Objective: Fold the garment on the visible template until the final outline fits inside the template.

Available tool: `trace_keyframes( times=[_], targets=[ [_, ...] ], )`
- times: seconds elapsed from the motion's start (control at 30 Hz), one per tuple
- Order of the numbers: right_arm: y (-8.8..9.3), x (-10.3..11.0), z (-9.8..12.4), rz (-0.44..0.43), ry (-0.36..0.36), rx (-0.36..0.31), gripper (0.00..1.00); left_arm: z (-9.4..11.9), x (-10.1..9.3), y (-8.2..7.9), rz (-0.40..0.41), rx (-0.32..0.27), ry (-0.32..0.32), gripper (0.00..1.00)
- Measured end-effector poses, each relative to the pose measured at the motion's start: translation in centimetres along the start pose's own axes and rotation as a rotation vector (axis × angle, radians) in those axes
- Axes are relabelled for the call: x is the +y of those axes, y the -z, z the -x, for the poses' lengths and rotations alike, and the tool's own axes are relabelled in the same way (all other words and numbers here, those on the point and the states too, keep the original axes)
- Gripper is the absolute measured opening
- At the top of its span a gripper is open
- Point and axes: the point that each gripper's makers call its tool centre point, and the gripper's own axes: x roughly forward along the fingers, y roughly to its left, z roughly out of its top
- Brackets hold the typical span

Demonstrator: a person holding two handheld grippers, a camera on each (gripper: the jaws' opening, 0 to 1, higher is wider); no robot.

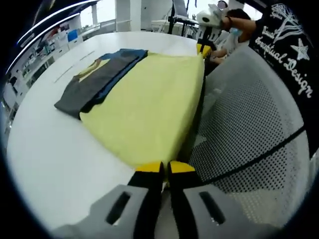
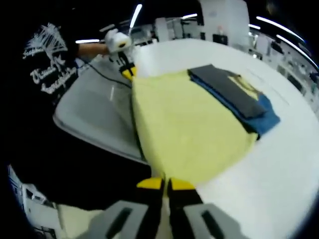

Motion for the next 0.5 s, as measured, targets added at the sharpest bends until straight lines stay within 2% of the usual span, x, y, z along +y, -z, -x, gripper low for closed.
trace_keyframes(
  times=[0.3,0.5],
  targets=[
    [-1.6,-1.5,1.2,0.023,0.053,-0.028,0.00,1.0,1.0,-1.4,-0.003,-0.025,-0.012,0.01],
    [-3.2,-3.0,2.4,0.041,0.104,-0.061,0.00,1.7,2.8,-2.6,0.001,-0.055,-0.047,0.01]
  ],
)
